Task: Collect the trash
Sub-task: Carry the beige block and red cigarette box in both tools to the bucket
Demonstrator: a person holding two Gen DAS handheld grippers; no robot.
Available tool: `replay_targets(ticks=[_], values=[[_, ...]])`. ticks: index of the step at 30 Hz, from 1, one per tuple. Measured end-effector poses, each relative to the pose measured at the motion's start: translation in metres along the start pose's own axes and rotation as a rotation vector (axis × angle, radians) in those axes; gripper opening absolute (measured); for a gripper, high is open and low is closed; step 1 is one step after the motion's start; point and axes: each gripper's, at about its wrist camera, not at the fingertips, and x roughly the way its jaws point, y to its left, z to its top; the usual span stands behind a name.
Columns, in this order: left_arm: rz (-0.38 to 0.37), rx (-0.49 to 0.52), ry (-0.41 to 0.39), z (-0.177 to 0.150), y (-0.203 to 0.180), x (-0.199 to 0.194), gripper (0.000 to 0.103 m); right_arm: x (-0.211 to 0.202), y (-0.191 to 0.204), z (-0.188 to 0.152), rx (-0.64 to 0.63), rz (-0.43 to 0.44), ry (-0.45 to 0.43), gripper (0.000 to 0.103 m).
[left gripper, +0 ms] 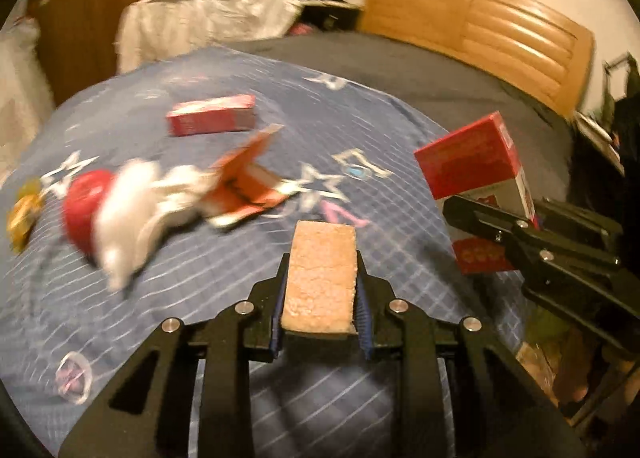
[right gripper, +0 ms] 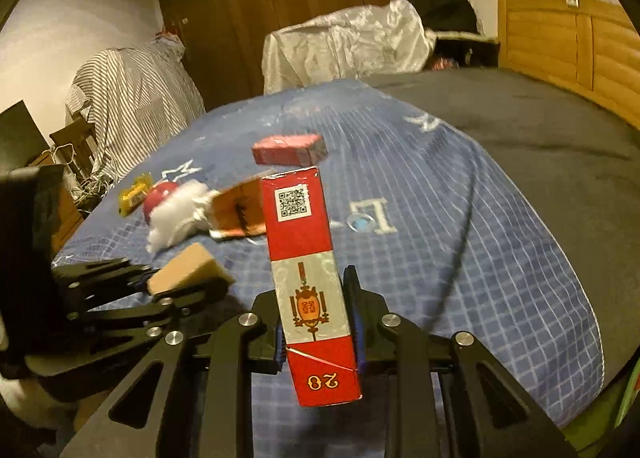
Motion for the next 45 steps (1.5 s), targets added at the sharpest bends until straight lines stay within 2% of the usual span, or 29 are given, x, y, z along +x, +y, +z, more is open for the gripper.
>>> replay_targets(ticks=[2,5,9,17,22,31,45], values=[[0.041,-0.042,-0.001,-0.005,0.012,-0.008,0.026,0.007,0.011,0.0,0.003,0.013,0.013,0.025],[0.063,-0.074,0.009,-0.01,0.023,-0.014,0.026,0.011,0.023,-0.002,-0.002,0.025,0.036,0.025],[0.089,-0.107,-0.011,-0.016,0.033,-0.025,0.026,0.005,0.035,0.001,-0.03,0.023,0.016,0.025],[0.187,-0.156,-0.14,-0.017,0.049,-0.065,0.027,-0.03,0.06,0.011,-0.084,0.049,-0.102,0.025],[0.237,-0.192,-0.236,-0.011,0.061,-0.106,0.027,-0.06,0.082,0.027,-0.115,0.077,-0.182,0.025],[0.255,-0.182,-0.337,0.003,0.059,-0.158,0.027,-0.115,0.12,0.054,-0.165,0.104,-0.297,0.025],[0.256,-0.182,-0.358,0.002,0.056,-0.173,0.027,-0.134,0.131,0.061,-0.175,0.103,-0.301,0.025]])
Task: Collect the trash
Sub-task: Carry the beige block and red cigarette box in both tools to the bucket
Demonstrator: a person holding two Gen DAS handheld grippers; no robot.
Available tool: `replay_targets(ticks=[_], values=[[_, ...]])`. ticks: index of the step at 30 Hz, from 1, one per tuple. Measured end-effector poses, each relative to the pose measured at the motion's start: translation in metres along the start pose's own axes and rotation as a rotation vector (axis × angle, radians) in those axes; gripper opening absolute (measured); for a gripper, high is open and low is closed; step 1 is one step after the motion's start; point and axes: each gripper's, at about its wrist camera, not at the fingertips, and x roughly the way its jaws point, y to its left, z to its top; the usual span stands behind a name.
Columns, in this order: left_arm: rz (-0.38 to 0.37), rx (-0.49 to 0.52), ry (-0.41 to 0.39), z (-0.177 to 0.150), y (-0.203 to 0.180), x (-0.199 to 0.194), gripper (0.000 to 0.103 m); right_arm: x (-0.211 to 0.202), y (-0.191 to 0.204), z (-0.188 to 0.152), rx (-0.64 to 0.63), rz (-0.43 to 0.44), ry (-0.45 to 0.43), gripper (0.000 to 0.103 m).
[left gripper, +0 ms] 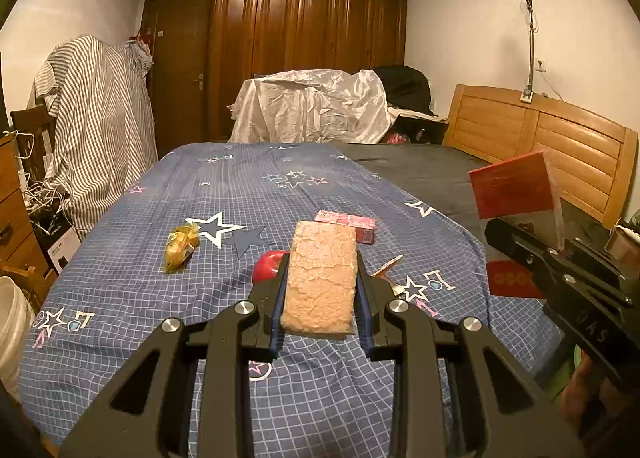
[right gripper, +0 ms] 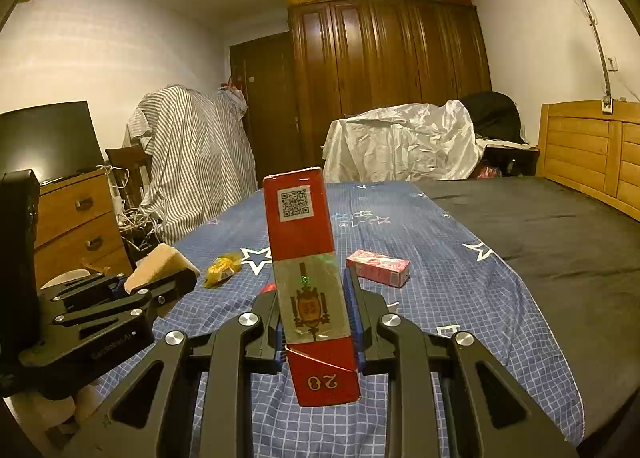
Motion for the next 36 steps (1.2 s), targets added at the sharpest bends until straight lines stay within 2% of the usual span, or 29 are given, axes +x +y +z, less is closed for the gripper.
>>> replay_targets(ticks=[6,12,19,24,30,36], values=[[0.055,-0.026,-0.014,0.005,0.028,-0.012,0.027,0.009,0.027,0.017,-0.022,0.075,0.0,0.025],[0.158,-0.075,-0.021,0.013,0.09,-0.031,0.027,0.032,0.094,0.041,-0.056,0.225,0.009,0.025],[0.314,-0.142,-0.037,0.023,0.186,-0.064,0.027,0.07,0.207,0.066,-0.109,0.419,0.062,0.025],[0.417,-0.223,-0.031,0.021,0.26,-0.088,0.027,0.099,0.297,0.076,-0.15,0.556,0.136,0.025],[0.54,-0.32,0.019,0.005,0.352,-0.121,0.027,0.134,0.412,0.084,-0.223,0.691,0.238,0.025],[0.602,-0.407,0.072,-0.01,0.424,-0.145,0.027,0.176,0.529,0.084,-0.299,0.795,0.368,0.025]])
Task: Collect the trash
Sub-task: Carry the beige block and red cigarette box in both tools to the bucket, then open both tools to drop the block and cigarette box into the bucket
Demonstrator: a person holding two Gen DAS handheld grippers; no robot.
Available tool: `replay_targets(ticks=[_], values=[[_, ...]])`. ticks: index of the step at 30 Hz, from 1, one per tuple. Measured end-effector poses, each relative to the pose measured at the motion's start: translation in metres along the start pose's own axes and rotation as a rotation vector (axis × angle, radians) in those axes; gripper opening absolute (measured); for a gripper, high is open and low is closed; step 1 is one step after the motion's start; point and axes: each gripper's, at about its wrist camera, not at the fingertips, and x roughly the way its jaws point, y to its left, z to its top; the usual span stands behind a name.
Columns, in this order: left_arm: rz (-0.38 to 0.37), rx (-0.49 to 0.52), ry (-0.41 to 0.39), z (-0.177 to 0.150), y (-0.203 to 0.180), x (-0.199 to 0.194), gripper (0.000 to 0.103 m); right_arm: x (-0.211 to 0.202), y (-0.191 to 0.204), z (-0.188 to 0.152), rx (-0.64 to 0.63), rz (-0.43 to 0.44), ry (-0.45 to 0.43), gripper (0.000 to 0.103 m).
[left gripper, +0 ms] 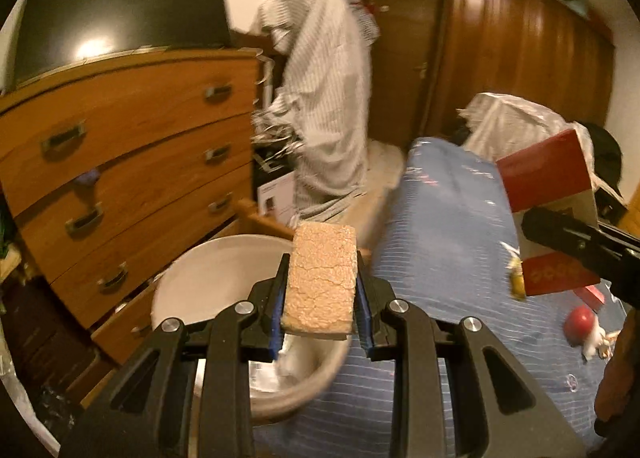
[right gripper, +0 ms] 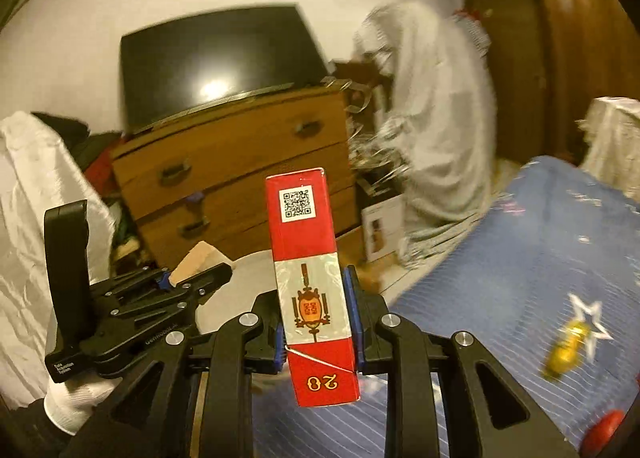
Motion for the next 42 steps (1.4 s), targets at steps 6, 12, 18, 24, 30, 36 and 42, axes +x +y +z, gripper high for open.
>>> replay_targets(ticks=[6,12,18,24,30,36,42], values=[[0.029,-0.034,0.056,0.009,0.045,0.027,0.027,0.101,0.03,0.032,-0.027,0.061,0.179,0.025],[0.036,-0.048,0.144,0.004,0.074,0.065,0.027,0.185,0.039,0.032,-0.031,0.065,0.351,0.025],[0.041,-0.067,0.185,-0.005,0.092,0.087,0.027,0.228,0.042,0.02,-0.044,0.052,0.416,0.025],[0.036,-0.075,0.205,-0.01,0.099,0.101,0.027,0.24,0.03,0.013,-0.04,0.054,0.429,0.025],[0.039,-0.077,0.213,-0.01,0.102,0.107,0.033,0.24,0.025,0.012,-0.038,0.06,0.432,0.026],[0.08,-0.098,0.189,-0.009,0.111,0.104,0.074,0.238,0.014,0.012,-0.01,0.069,0.399,0.054],[0.084,-0.097,0.184,-0.01,0.112,0.101,0.074,0.223,0.002,0.013,0.016,0.072,0.368,0.054]])
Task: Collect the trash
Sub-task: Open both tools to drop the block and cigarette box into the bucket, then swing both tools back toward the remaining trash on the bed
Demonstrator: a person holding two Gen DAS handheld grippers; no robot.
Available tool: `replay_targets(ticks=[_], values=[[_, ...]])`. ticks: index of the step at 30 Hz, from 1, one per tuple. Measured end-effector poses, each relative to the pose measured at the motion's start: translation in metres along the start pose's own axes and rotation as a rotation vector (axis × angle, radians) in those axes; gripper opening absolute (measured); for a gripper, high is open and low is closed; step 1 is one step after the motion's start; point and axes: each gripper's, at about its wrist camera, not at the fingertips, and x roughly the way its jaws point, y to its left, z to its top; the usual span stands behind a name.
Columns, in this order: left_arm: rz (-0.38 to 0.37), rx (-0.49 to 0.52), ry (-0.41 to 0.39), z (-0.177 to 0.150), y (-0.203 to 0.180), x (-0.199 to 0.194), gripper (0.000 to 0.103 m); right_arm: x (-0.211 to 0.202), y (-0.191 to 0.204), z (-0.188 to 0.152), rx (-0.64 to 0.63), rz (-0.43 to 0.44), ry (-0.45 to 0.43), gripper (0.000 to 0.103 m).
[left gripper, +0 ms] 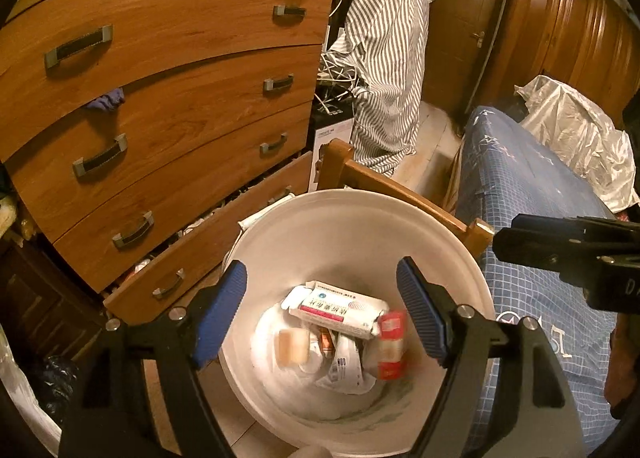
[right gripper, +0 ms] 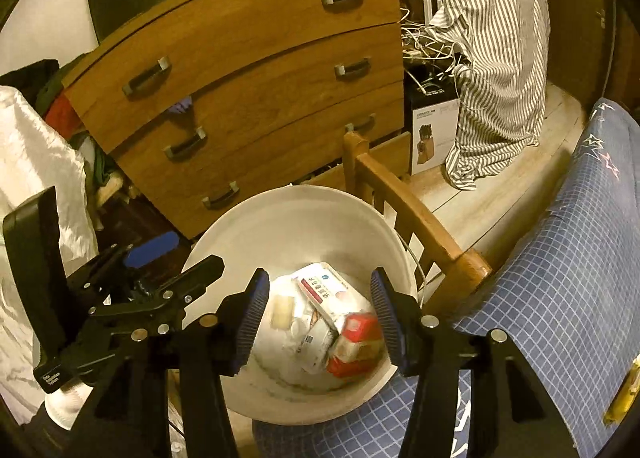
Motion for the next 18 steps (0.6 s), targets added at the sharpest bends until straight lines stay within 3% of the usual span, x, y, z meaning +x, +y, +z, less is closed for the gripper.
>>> replay_targets(ticks=[6,10,12,18], values=[[-0.049,0.027,-0.022,-0.006,-0.023,-0.019,0.074,-0.041,-0.01,-0.033,0.02,0.013,-0.083,0.054],[-0.131,0.097,-0.028,-0.026,-0.069,-0.03,0.074,-0.097,-0.043,-0.11,0.075,0.002,-0.186,0.054],[-0.189,0.154,-0.007,-0.042,-0.104,-0.029,0.074,-0.129,-0.073,-0.165,0.133,-0.042,-0.221,0.054],[-0.379,0.364,0.107,-0.112,-0.241,-0.015,0.074,-0.22,-0.166,-0.317,0.369,-0.188,-0.292,0.054]])
